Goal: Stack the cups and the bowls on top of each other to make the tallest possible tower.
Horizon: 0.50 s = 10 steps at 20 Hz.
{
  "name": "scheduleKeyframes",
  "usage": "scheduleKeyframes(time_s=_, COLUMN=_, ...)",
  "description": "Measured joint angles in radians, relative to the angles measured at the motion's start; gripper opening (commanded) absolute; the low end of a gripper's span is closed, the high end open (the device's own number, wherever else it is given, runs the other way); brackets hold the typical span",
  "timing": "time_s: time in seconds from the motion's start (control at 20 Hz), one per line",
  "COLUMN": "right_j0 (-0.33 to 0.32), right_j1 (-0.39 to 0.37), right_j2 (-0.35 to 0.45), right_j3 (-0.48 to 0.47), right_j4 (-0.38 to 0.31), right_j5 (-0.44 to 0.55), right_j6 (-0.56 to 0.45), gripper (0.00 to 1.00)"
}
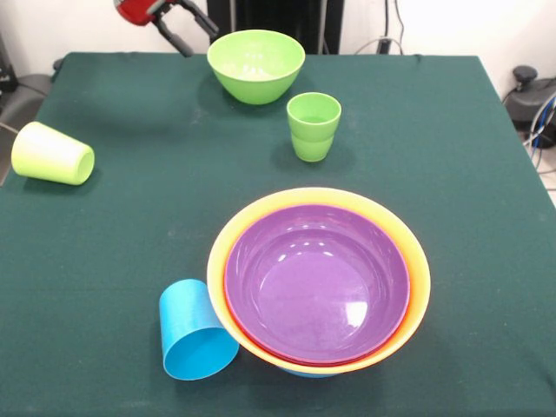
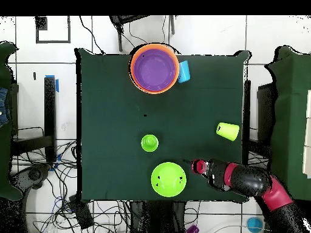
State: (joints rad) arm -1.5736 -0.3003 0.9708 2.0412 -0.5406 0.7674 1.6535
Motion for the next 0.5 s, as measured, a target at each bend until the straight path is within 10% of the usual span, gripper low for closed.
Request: scheduleKeyframes(time_s=0.5, right_j0=0.001, right_j1=-0.019, right_j2=0.023, right_j3=0.028, right_j4=0.000, right_j5=0.000, right_j6=0.000, gripper=1.00)
